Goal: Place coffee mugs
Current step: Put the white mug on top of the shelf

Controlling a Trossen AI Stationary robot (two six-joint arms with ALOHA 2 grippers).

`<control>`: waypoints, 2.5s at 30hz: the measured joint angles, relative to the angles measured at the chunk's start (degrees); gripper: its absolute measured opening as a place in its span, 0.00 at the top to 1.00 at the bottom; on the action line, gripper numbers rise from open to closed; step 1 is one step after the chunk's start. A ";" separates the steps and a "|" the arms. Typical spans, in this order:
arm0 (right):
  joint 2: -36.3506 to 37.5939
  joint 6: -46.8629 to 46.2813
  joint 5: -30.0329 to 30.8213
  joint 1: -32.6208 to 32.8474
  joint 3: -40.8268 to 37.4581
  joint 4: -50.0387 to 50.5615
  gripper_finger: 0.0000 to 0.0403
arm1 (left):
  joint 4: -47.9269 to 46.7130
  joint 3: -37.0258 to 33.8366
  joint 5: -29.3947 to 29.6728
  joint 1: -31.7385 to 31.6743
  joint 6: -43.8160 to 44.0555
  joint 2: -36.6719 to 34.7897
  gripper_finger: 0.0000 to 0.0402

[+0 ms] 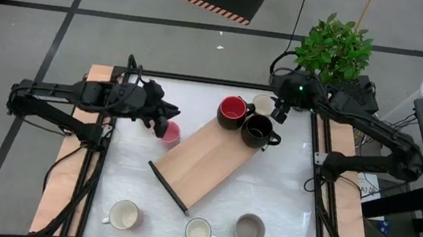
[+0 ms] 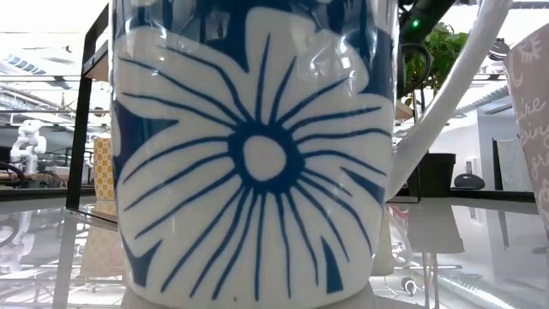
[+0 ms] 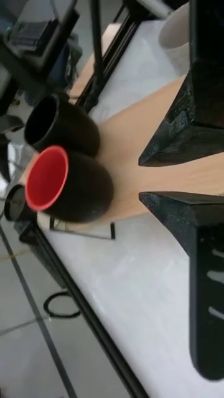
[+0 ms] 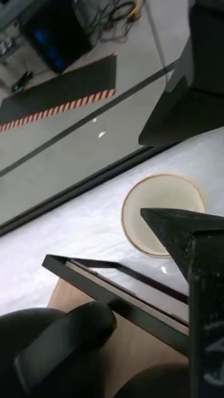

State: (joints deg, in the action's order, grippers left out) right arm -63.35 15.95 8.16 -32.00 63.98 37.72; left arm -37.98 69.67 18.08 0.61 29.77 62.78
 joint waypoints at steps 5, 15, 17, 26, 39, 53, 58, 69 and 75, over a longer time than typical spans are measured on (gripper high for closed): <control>0.01 6.27 -5.15 -4.07 -2.59 -1.69 0.60 | 0.02 0.00 0.48 -1.10 0.78 -0.02 0.81; 0.02 21.86 -18.06 -11.83 -13.56 -7.52 0.60 | 0.02 0.00 0.55 -4.21 2.57 -0.02 0.81; 0.02 24.49 -19.17 -12.42 -15.19 -8.20 0.60 | 0.04 0.00 0.57 -4.86 3.11 -0.02 0.81; -1.00 34.70 -21.90 -13.04 -19.22 -9.55 0.60 | 0.07 0.00 0.59 -7.47 3.56 -0.02 0.81; -4.45 35.78 -25.99 -12.92 -19.36 -11.61 0.60 | 4.38 0.00 0.58 -9.67 4.99 -0.02 0.81; -3.12 35.22 -21.58 -12.89 -19.36 -11.91 0.70 | 6.26 0.01 0.48 -9.58 5.50 1.09 0.81; -2.03 37.33 -21.33 -12.93 -19.36 -10.46 0.70 | 6.60 0.00 0.46 -9.54 6.40 2.25 0.81; 1.92 38.13 -19.30 -12.93 -19.43 -10.09 0.64 | 8.45 0.03 -0.04 -9.50 6.43 4.05 0.81; 1.41 45.74 -17.15 -13.86 -19.43 -9.96 0.64 | 8.20 -0.03 -0.04 -9.52 6.33 4.37 0.81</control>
State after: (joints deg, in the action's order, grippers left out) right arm -61.95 61.69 -8.99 -45.86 44.56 27.77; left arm -29.78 69.64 18.04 -8.91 36.10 67.16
